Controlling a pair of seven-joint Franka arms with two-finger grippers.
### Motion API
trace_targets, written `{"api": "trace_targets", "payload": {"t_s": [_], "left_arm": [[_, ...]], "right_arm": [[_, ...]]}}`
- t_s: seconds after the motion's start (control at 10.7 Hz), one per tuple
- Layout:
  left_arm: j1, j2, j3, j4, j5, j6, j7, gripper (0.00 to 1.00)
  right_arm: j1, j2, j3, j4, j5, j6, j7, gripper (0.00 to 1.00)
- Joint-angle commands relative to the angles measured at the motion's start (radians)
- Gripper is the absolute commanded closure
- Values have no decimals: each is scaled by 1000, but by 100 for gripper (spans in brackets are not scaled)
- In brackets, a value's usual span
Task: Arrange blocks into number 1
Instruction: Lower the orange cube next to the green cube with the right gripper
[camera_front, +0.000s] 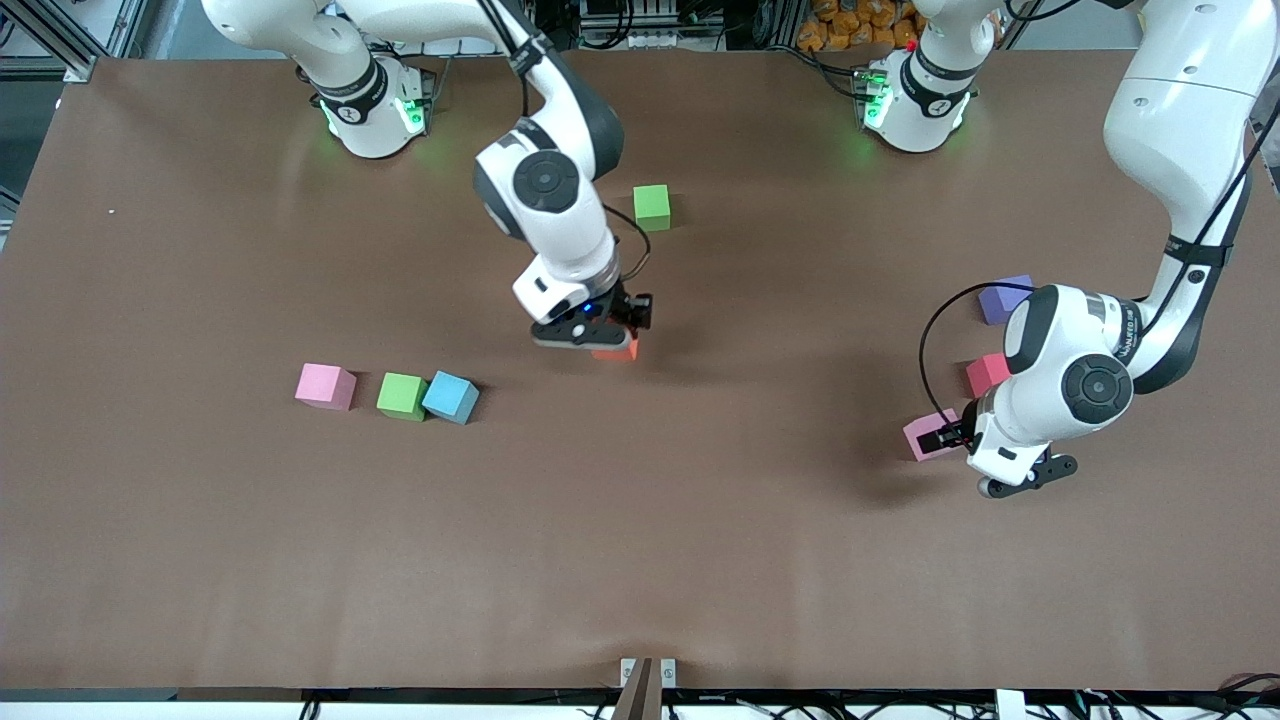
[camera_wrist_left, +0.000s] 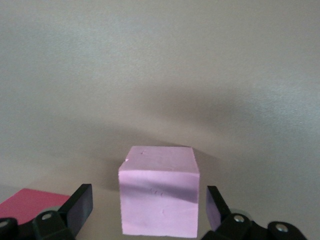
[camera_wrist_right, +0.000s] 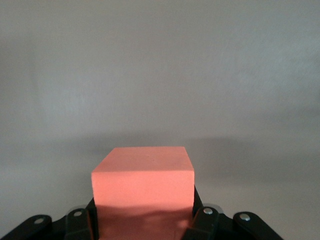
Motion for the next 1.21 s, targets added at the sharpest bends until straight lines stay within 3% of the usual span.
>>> {"api": "trace_targets", "payload": {"t_s": [0.0,0.65,0.75,0.84,1.12], "left_arm": [[-15,38,-4,20,14,21,-20,0],[-24,74,0,12,27,22,-13,0],[-18,73,0,10,27,22,-1,73],[-16,73,0,9,27,22,-1,100],[-16,73,0,10,26,22,-2,100]], "right_arm": [[52,-29,16,-43,15,7,20,36],[203,-20,35,-132,13,18,209,36],[206,-7,36,-132,13,21,209,37],[222,4,36,-133,15,35,210,37],[223,17,36,-144,13,55,209,37]]}}
